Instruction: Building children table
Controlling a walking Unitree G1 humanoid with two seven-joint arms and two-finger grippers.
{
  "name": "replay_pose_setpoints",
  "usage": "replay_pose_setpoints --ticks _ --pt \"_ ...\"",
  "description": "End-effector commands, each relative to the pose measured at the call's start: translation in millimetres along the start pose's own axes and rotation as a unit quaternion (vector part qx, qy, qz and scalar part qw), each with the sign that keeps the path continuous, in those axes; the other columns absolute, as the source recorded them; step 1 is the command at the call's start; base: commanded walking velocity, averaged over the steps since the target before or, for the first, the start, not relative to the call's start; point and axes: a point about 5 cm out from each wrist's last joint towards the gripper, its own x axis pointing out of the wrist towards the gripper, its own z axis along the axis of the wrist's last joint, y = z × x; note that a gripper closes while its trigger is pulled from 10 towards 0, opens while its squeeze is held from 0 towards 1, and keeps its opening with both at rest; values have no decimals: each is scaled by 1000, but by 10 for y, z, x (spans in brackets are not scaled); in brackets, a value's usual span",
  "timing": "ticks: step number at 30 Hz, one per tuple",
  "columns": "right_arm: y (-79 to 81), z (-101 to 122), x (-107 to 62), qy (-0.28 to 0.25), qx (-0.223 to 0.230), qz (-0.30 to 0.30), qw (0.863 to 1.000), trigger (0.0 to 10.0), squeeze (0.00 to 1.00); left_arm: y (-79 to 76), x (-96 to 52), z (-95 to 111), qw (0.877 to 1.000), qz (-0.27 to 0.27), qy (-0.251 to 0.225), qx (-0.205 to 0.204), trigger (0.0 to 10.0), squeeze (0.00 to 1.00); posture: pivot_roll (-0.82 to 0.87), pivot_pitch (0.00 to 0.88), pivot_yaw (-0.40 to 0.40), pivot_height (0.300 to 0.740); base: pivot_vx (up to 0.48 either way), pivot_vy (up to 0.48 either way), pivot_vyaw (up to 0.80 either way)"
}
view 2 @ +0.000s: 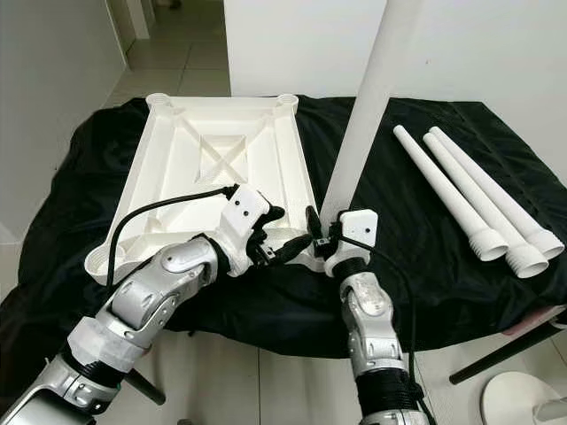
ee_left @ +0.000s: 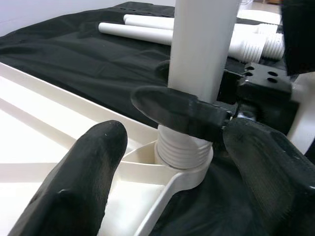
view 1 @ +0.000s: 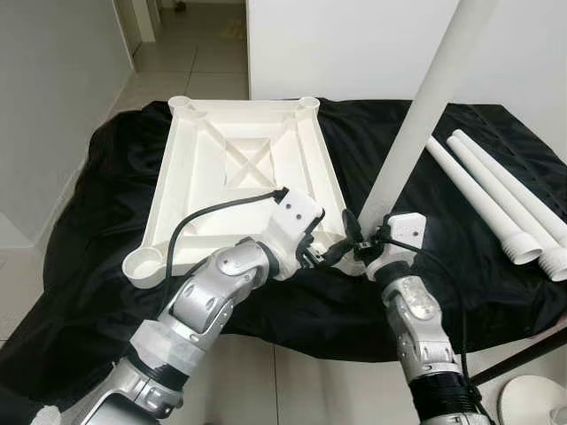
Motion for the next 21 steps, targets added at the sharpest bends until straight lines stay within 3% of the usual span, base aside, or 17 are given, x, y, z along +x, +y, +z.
replay_pose_setpoints --ticks 1,2,7,12,21 --pt "-14 -202 -54 58 13 -49 997 10000 0 -41 -9 21 999 -46 0 -1 10000 0 -1 36 21 740 0 0 0" --pt "-7 -204 -39 64 20 -95 993 10000 0 -42 -10 22 999 -46 0 -2 10000 0 -1 37 17 740 0 0 0" --pt "-15 -197 -34 67 13 -134 989 10000 0 -42 -9 23 999 -46 0 -2 10000 0 0 37 16 740 0 0 0" --pt "7 -87 -28 33 14 -207 978 10000 0 -46 -3 24 999 -43 -2 -5 10000 0 -5 39 14 740 0 0 0" --pt "36 -56 -25 28 9 -203 979 10000 0 -55 0 23 999 -43 -3 -6 10000 0 -7 39 9 740 0 0 0"
